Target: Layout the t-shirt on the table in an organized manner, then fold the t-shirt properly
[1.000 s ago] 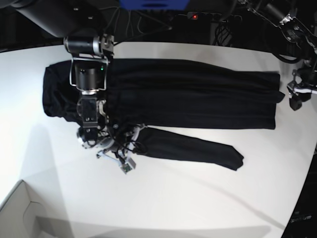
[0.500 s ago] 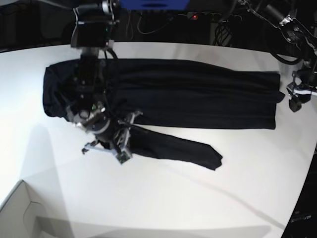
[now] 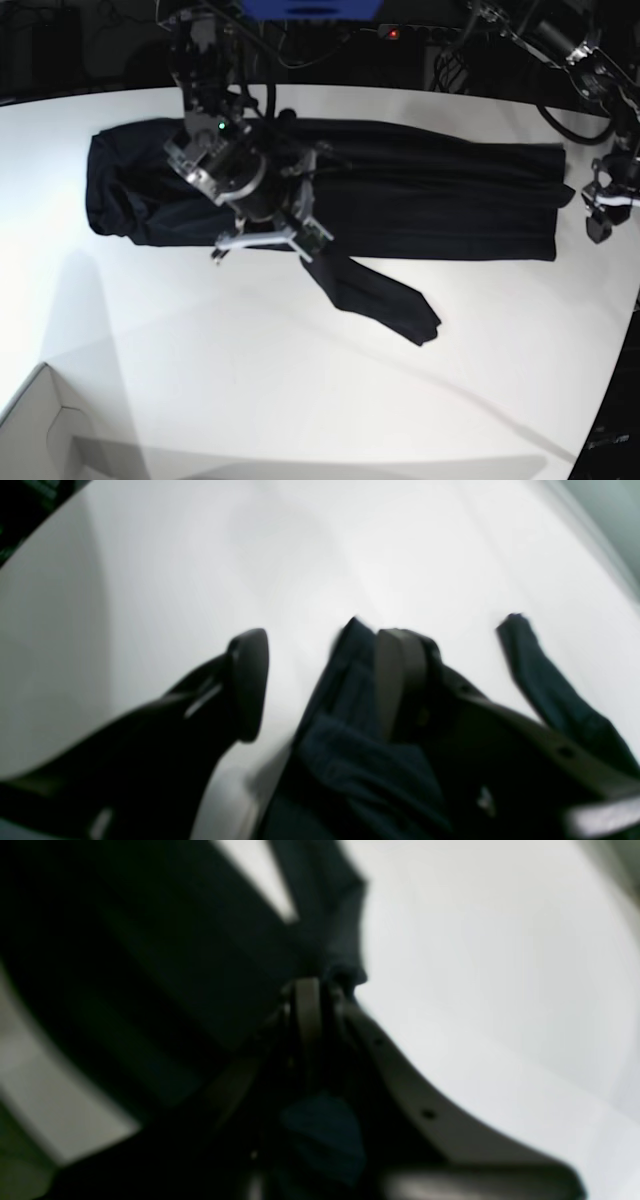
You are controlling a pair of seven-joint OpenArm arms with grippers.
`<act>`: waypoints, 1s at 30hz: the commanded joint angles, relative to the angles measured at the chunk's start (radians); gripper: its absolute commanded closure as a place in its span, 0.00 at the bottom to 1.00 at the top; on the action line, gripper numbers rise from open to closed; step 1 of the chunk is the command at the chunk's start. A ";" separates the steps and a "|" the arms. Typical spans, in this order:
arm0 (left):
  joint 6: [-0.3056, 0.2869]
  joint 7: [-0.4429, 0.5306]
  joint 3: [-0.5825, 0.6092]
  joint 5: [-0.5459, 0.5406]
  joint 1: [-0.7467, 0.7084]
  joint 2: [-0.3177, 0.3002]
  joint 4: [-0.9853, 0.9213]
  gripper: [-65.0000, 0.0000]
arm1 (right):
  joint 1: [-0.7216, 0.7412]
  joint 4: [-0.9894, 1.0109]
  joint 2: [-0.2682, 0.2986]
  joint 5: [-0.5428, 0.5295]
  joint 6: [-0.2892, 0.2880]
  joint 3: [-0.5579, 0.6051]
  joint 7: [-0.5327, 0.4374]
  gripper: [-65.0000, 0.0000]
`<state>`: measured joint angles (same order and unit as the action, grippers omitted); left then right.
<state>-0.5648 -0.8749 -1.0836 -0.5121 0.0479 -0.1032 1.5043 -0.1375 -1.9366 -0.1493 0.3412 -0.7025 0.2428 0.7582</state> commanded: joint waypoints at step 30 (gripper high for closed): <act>-0.007 0.023 0.162 -0.018 0.065 -0.014 0.014 0.49 | -0.040 0.033 -0.008 -0.011 0.004 0.109 -0.019 0.65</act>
<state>-0.5652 -0.8749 -0.9211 -0.5117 0.0971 -0.1020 1.5036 -0.1814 -1.8832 -0.1486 0.3397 -0.7021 0.3431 0.7597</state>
